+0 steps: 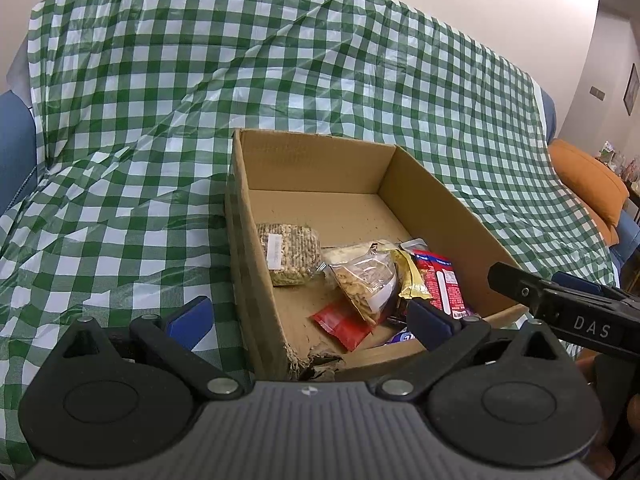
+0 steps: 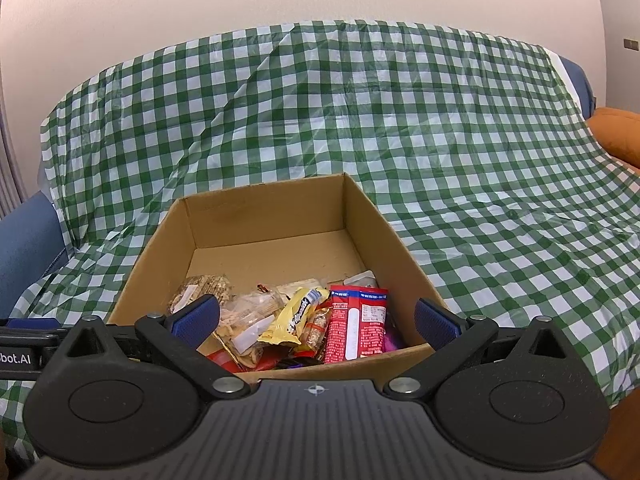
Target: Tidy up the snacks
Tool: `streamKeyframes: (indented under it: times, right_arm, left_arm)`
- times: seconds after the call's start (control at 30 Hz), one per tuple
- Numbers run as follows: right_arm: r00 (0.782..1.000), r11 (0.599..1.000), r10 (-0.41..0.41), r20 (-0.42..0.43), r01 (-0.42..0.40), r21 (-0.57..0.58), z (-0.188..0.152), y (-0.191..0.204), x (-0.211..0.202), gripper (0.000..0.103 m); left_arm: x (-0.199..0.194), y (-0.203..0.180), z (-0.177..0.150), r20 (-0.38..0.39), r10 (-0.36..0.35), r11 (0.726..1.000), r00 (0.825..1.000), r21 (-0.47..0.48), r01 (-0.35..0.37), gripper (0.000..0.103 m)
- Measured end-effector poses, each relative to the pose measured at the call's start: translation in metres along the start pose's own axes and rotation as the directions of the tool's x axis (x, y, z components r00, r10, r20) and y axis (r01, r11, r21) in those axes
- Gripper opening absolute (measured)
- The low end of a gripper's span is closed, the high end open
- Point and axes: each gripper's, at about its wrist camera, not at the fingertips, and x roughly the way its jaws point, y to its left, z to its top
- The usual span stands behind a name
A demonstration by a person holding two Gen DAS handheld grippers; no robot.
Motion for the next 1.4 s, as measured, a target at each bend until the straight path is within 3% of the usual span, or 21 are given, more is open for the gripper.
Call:
streamKeyframes:
  times: [1.4]
  right_arm:
    - [1.0, 1.0, 0.002, 0.002, -0.002, -0.001, -0.0003, -0.0013, 0.0001, 0.102]
  left_arm:
    - [-0.0006, -0.0018, 0.0021, 0.002, -0.009, 1.0, 1.0, 0.013, 0.009, 0.103]
